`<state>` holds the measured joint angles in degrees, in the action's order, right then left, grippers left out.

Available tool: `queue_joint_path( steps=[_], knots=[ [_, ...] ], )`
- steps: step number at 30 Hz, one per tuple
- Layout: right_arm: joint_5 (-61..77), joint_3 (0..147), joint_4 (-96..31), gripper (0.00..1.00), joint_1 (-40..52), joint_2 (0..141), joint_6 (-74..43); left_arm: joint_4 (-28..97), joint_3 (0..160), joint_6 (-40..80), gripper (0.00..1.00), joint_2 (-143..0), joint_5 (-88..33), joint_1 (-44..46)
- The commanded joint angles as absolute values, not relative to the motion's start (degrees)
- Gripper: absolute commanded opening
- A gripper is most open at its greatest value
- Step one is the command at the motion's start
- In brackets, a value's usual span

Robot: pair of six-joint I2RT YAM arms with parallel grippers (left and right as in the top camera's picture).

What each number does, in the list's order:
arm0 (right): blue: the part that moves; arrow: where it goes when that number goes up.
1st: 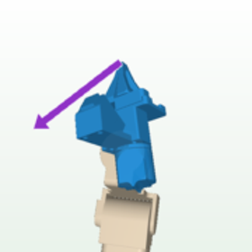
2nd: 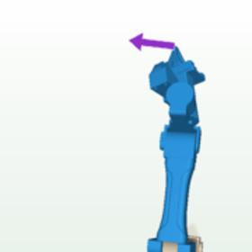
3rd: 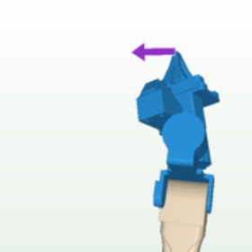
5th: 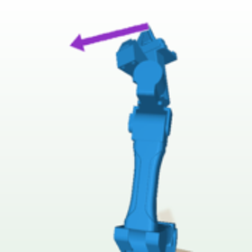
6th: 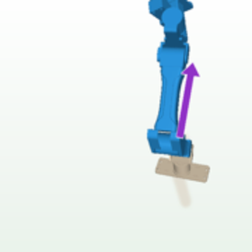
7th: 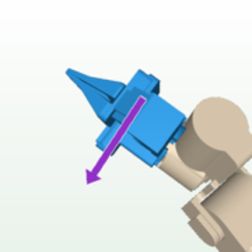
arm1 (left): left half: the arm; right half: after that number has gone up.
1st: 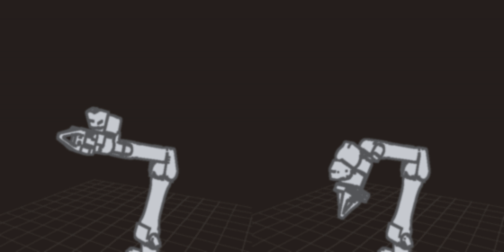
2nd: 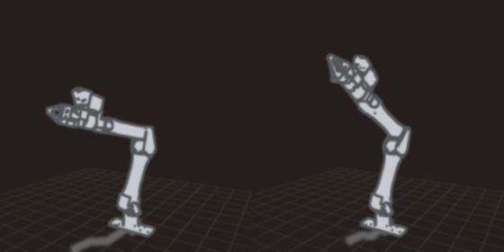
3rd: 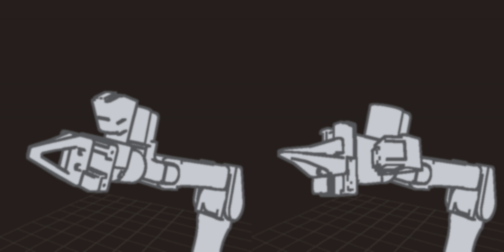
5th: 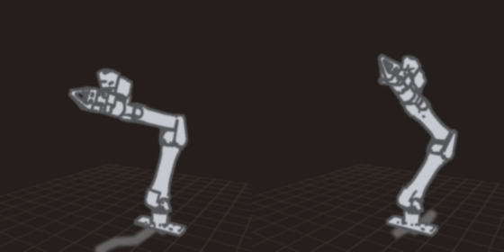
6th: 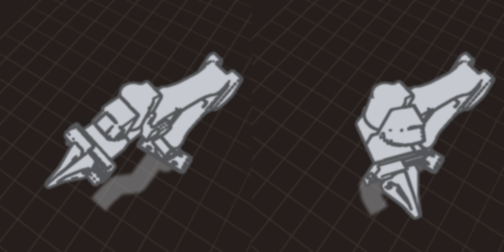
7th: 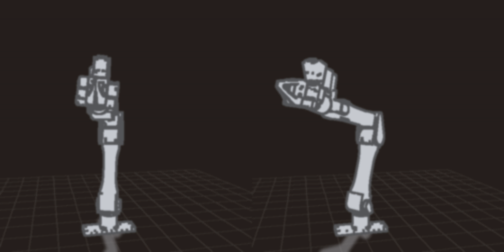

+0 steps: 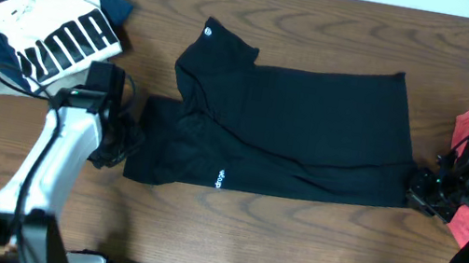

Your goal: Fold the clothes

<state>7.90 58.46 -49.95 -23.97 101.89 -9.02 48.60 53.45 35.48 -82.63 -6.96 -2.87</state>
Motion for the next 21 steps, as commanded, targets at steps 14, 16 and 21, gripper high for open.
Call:
queue_joint_path(
  steps=[14, 16, 21],
  knots=[
    [10.92, 64.20, -50.52, 0.27, -24.69, 101.47, -9.15, 44.82, 54.22, 26.15, 0.38, -86.13, -13.13, 7.86],
    [13.28, 62.37, -48.51, 0.28, -24.69, 101.47, -9.15, 43.07, 54.22, 26.13, 0.39, -87.66, -13.54, 9.32],
    [18.83, 58.00, -42.78, 0.28, -24.69, 101.47, -9.17, 39.07, 54.22, 26.15, 0.40, -90.94, -15.00, 11.88]
  ],
)
